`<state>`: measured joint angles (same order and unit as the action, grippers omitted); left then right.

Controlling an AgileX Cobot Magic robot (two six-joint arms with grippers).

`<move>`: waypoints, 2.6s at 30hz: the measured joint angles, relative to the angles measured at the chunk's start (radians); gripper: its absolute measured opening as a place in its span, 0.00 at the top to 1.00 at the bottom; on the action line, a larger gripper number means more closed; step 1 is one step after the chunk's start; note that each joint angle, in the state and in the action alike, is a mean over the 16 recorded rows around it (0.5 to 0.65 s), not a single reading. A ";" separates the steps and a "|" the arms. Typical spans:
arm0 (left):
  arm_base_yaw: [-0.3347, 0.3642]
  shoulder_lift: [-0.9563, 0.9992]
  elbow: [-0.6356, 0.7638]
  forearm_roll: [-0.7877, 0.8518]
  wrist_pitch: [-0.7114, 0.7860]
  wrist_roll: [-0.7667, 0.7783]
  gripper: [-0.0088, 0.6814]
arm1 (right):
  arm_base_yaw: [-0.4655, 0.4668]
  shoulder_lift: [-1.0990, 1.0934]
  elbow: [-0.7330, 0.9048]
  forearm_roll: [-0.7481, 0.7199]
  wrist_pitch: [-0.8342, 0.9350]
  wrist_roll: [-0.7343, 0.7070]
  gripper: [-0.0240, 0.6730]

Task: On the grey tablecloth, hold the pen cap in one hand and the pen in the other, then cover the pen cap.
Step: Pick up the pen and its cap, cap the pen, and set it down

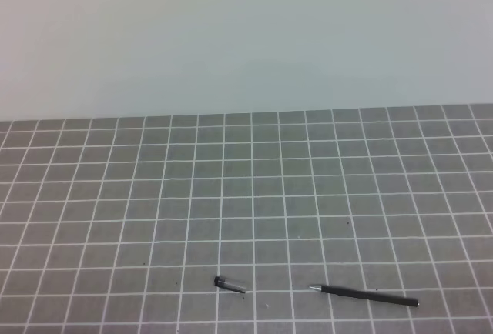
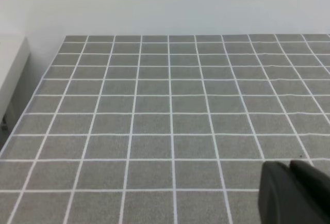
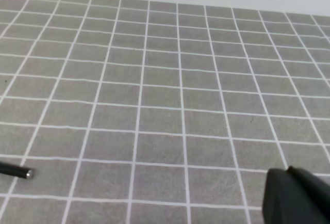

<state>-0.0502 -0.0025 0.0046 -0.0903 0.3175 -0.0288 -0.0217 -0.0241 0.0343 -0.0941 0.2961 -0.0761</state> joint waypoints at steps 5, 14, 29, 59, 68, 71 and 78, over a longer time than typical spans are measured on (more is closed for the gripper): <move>0.000 0.000 0.000 0.000 0.000 0.000 0.99 | 0.000 0.000 0.000 0.000 0.000 0.000 0.97; 0.000 0.000 -0.003 -0.004 -0.086 0.000 0.99 | 0.000 0.000 0.000 -0.002 -0.001 0.000 0.97; 0.000 0.000 0.000 -0.008 -0.461 0.004 0.99 | 0.000 0.000 0.000 -0.024 -0.183 0.000 0.97; 0.000 0.000 -0.119 0.196 -0.487 -0.299 0.99 | 0.000 0.000 -0.007 0.099 -0.431 0.149 0.97; 0.000 0.000 -0.307 0.313 -0.226 -0.337 0.99 | 0.000 0.003 -0.097 0.071 -0.296 0.139 0.97; 0.000 0.000 -0.334 0.310 -0.159 -0.313 0.99 | 0.000 0.016 -0.158 0.066 -0.194 0.130 0.97; 0.000 0.000 -0.350 0.304 -0.062 -0.268 0.99 | 0.000 0.120 -0.338 0.087 0.066 0.083 0.97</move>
<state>-0.0502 -0.0025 -0.3456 0.2141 0.2558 -0.2968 -0.0217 0.0960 -0.3041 -0.0076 0.3622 0.0065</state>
